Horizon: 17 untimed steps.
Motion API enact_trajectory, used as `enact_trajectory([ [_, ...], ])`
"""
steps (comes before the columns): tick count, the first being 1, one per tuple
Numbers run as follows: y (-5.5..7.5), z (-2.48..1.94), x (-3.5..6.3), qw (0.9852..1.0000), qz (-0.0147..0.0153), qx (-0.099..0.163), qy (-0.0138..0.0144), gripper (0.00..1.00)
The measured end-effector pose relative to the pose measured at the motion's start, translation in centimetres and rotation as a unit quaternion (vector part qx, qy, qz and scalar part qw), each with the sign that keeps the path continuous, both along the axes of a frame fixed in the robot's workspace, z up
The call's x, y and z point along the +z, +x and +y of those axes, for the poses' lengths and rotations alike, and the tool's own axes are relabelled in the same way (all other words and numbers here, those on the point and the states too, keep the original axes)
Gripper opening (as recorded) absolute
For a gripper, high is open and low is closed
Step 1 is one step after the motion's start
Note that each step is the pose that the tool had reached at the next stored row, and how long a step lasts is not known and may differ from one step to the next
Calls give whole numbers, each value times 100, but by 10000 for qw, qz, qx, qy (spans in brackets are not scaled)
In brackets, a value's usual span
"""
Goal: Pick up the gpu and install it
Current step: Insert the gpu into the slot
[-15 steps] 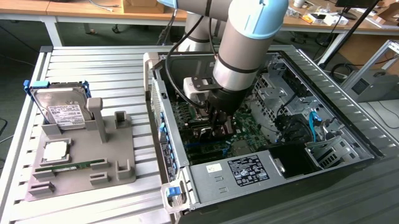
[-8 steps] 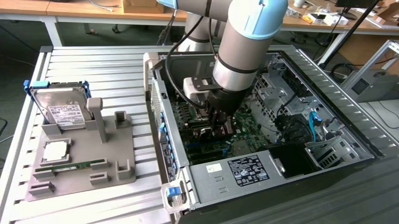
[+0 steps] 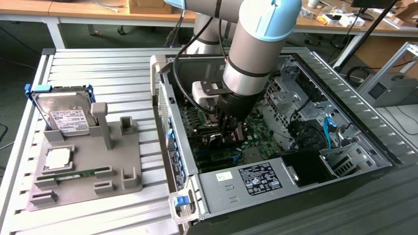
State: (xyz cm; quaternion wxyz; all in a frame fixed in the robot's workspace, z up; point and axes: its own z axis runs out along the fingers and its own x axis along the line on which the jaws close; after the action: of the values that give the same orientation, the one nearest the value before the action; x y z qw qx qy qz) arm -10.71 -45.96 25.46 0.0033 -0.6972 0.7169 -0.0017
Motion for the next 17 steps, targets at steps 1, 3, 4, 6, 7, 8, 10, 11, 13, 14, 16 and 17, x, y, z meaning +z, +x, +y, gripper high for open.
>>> enact_trajectory([
  [1, 0, 0, 0, 10000, 0, 0, 0, 27],
  [3, 0, 0, 0, 10000, 0, 0, 0, 27],
  [4, 0, 0, 0, 10000, 0, 0, 0, 27],
  [6, 0, 0, 0, 10000, 0, 0, 0, 27],
  [7, 0, 0, 0, 10000, 0, 0, 0, 27],
  [8, 0, 0, 0, 10000, 0, 0, 0, 27],
  [10, 0, 0, 0, 10000, 0, 0, 0, 27],
  [11, 0, 0, 0, 10000, 0, 0, 0, 27],
  [13, 0, 0, 0, 10000, 0, 0, 0, 27],
  [14, 0, 0, 0, 10000, 0, 0, 0, 27],
  [16, 0, 0, 0, 10000, 0, 0, 0, 27],
  [17, 0, 0, 0, 10000, 0, 0, 0, 27],
])
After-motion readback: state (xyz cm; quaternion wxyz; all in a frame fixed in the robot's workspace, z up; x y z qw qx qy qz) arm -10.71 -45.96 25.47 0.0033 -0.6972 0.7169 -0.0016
